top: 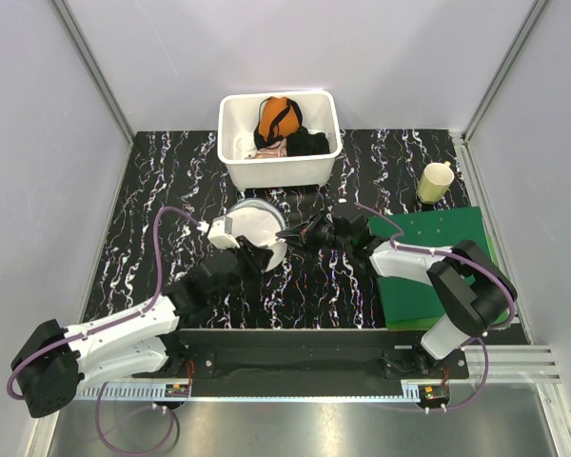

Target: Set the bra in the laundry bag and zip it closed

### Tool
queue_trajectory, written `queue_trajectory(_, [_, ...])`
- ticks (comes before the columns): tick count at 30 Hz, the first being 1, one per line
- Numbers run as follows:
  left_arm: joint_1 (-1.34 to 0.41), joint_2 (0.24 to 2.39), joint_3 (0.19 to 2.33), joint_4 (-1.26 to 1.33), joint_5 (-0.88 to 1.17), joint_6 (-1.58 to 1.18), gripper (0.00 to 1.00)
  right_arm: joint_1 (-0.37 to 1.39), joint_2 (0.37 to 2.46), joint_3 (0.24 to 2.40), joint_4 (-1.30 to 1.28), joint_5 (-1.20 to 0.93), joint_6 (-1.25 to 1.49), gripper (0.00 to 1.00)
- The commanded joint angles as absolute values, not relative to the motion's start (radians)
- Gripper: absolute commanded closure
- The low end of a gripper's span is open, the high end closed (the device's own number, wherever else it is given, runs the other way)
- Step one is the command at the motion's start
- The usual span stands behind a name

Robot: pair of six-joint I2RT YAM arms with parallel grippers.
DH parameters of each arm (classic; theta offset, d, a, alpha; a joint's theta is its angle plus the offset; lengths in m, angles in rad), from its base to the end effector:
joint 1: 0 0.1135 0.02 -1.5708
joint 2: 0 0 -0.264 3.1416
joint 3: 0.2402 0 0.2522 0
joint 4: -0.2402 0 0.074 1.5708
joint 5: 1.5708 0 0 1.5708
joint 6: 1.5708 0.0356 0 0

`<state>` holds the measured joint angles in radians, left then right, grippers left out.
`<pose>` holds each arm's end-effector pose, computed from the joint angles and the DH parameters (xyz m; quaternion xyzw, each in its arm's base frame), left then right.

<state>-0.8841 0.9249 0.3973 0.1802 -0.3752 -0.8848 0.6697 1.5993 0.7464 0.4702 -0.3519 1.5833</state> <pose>0.1392 -0.1492 0.2164 -0.1074 0.8043 -0.3397 0.4756 0.2538 0.2166 0.1922 0.2719 0.7754 0.5599 0.1059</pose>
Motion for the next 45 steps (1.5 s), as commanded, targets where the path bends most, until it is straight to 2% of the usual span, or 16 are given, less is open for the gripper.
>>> queue_trajectory(1, [-0.881, 0.933, 0.465, 0.196, -0.44, -0.882, 0.72, 0.69, 1.563, 0.753, 0.492, -0.336, 1.588, 1.0])
queue_trajectory(6, [-0.877, 0.924, 0.477, 0.127, -0.474, -0.887, 0.83, 0.69, 1.555, 0.742, 0.492, -0.33, 1.58, 1.0])
queue_trajectory(7, [-0.876, 0.914, 0.471, 0.127, -0.474, -0.885, 0.91, 0.69, 1.555, 0.741, 0.491, -0.33, 1.58, 1.0])
queue_trajectory(9, [-0.874, 0.907, 0.471, 0.106, -0.48, -0.888, 1.0, 0.69, 1.554, 0.735, 0.492, -0.328, 1.577, 1.0])
queue_trajectory(16, [-0.861, 0.833, 0.471, -0.001, -0.416, -0.827, 1.0, 0.647, 1.543, 0.718, 0.473, -0.348, 1.444, 1.0])
queue_trajectory(22, [-0.79, 0.735, 0.405, -0.089, -0.247, -0.755, 1.0, 0.511, 1.554, 0.738, 0.414, -0.526, 1.209, 1.0])
queue_trajectory(26, [-0.733, 0.755, 0.374, -0.003, -0.068, -0.695, 1.0, 0.465, 1.609, 0.891, 0.264, -0.667, 1.037, 1.0])
queue_trajectory(31, [-0.732, 0.88, 0.406, 0.164, 0.083, -0.681, 1.0, 0.413, 1.666, 1.058, -0.077, -0.654, 0.798, 1.0])
queue_trajectory(32, [-0.732, 0.902, 0.414, 0.185, 0.095, -0.69, 1.0, 0.402, 1.67, 1.081, -0.099, -0.644, 0.772, 0.75])
queue_trajectory(33, [-0.732, 0.948, 0.425, 0.211, 0.11, -0.696, 1.0, 0.394, 1.661, 1.08, -0.109, -0.638, 0.773, 0.56])
queue_trajectory(36, [-0.735, 1.032, 0.46, 0.307, 0.153, -0.721, 1.0, 0.391, 1.57, 1.014, -0.141, -0.577, 0.799, 0.22])
queue_trajectory(37, [-0.735, 1.049, 0.471, 0.336, 0.164, -0.726, 1.0, 0.393, 1.531, 0.981, -0.135, -0.534, 0.819, 0.14])
queue_trajectory(38, [-0.738, 1.064, 0.477, 0.348, 0.166, -0.735, 1.0, 0.394, 1.49, 0.904, -0.127, -0.513, 0.86, 0.09])
queue_trajectory(39, [-0.739, 1.089, 0.489, 0.363, 0.17, -0.741, 1.0, 0.393, 1.403, 0.867, -0.127, -0.483, 0.882, 0.01])
queue_trajectory(41, [-0.744, 1.107, 0.497, 0.402, 0.19, -0.756, 1.0, 0.394, 1.318, 0.739, -0.04, -0.459, 0.989, 0.0])
queue_trajectory(45, [-0.764, 1.137, 0.505, 0.434, 0.207, -0.773, 1.0, 0.448, 1.2, 0.637, 0.067, -0.463, 1.118, 0.0])
